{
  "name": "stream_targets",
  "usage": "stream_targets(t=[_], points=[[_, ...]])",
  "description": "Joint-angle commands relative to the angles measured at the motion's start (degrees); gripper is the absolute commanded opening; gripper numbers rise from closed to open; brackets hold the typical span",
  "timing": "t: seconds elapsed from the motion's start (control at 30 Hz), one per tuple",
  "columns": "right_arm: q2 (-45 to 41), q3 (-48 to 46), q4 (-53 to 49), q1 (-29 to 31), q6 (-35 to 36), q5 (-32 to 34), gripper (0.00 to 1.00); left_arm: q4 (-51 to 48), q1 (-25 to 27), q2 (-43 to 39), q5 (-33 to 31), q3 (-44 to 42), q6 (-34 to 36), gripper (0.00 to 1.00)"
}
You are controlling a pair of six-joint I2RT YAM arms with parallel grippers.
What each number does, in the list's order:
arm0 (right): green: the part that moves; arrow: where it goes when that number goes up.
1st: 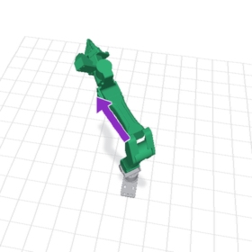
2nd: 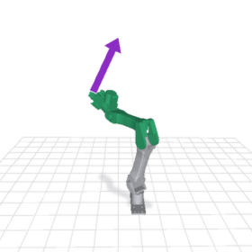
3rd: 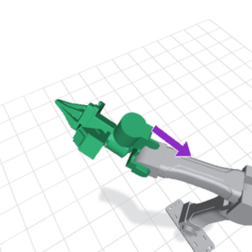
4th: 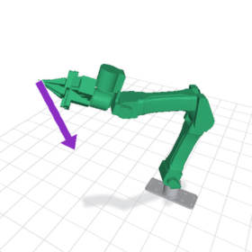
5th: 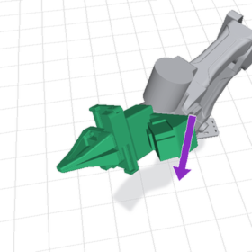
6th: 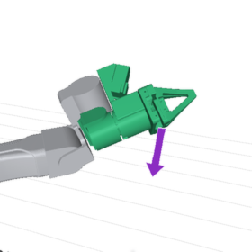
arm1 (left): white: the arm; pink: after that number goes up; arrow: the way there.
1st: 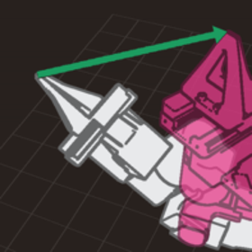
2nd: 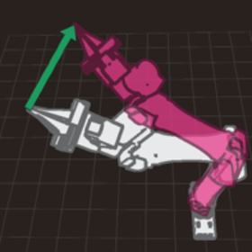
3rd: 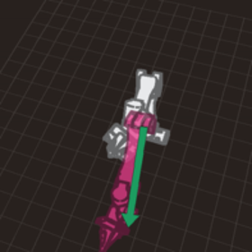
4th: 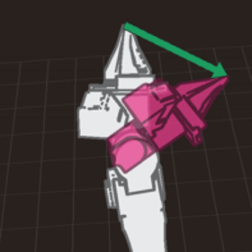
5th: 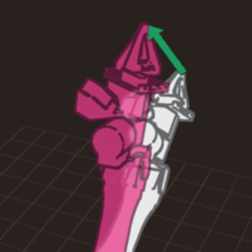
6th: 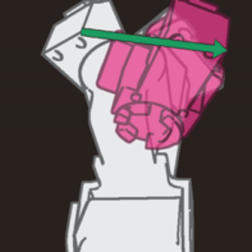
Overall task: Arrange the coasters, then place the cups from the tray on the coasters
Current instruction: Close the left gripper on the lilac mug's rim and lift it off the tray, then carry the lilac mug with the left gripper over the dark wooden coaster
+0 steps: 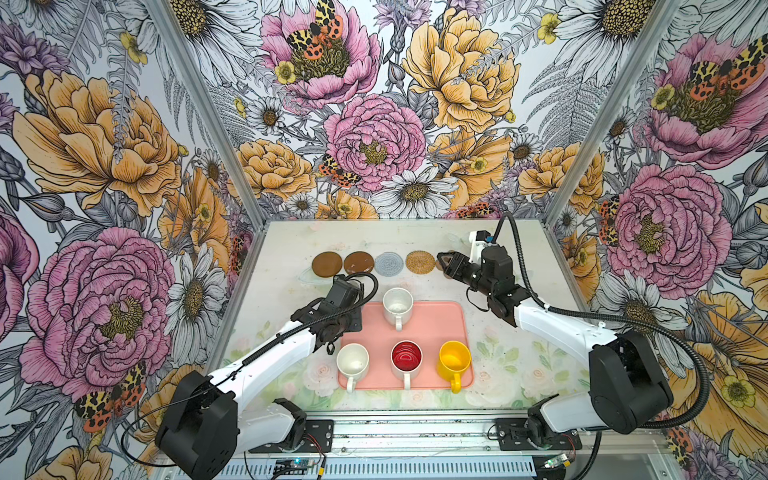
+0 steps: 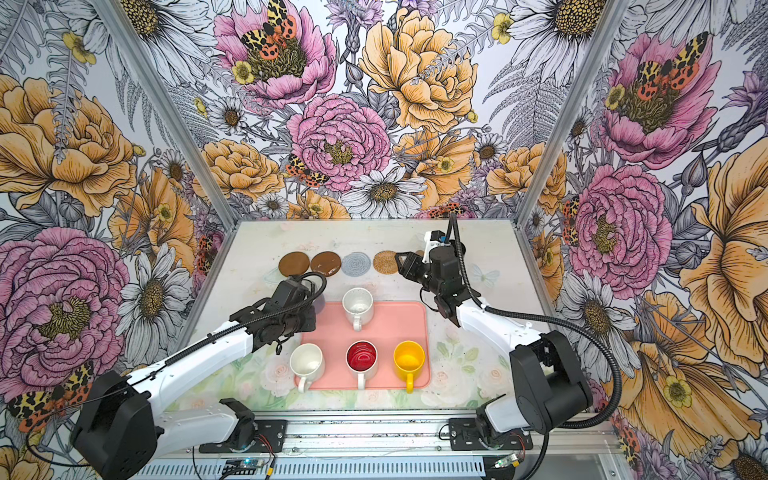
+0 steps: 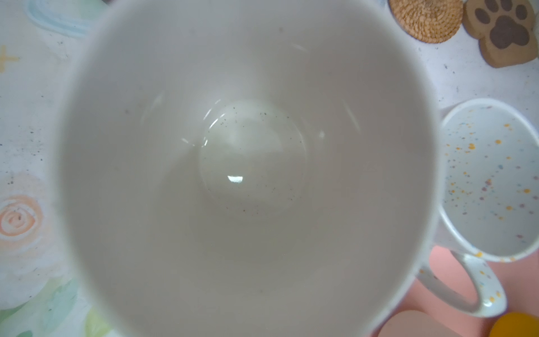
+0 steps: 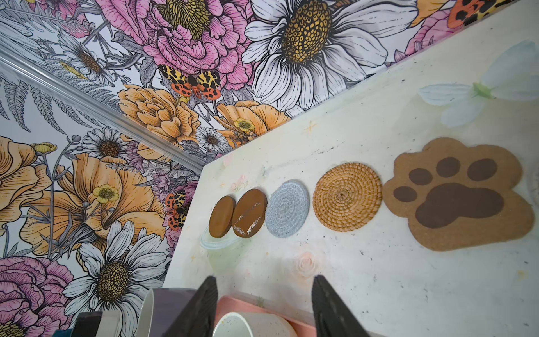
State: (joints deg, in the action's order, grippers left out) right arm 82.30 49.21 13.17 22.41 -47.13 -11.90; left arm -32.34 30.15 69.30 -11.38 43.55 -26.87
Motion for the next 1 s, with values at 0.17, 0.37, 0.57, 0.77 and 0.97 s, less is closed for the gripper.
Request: stream_targets(t=[0.17,0.37,0.57,0.77,0.97], points=[[0.4,0.9,2.0,-0.3,0.0,-0.7,0.53,3.4,-6.2,4.3,-1.8,8.2,4.0,0.00],[0.2,0.6,1.8,-0.7,0.2,-1.1,0.53,5.9,-11.9,10.0,1.5,13.1,6.4,0.00],[0.0,0.4,1.6,-1.3,0.2,-1.3,0.53,6.9,-16.0,17.6,3.4,19.1,7.6,0.00],[-0.1,0.2,1.4,-1.7,0.2,-1.6,0.52,9.4,-19.1,23.8,4.7,23.4,8.2,0.00],[-0.6,0.1,1.1,-2.4,0.4,-1.9,0.52,9.4,-21.3,28.4,2.3,27.4,9.6,0.00]])
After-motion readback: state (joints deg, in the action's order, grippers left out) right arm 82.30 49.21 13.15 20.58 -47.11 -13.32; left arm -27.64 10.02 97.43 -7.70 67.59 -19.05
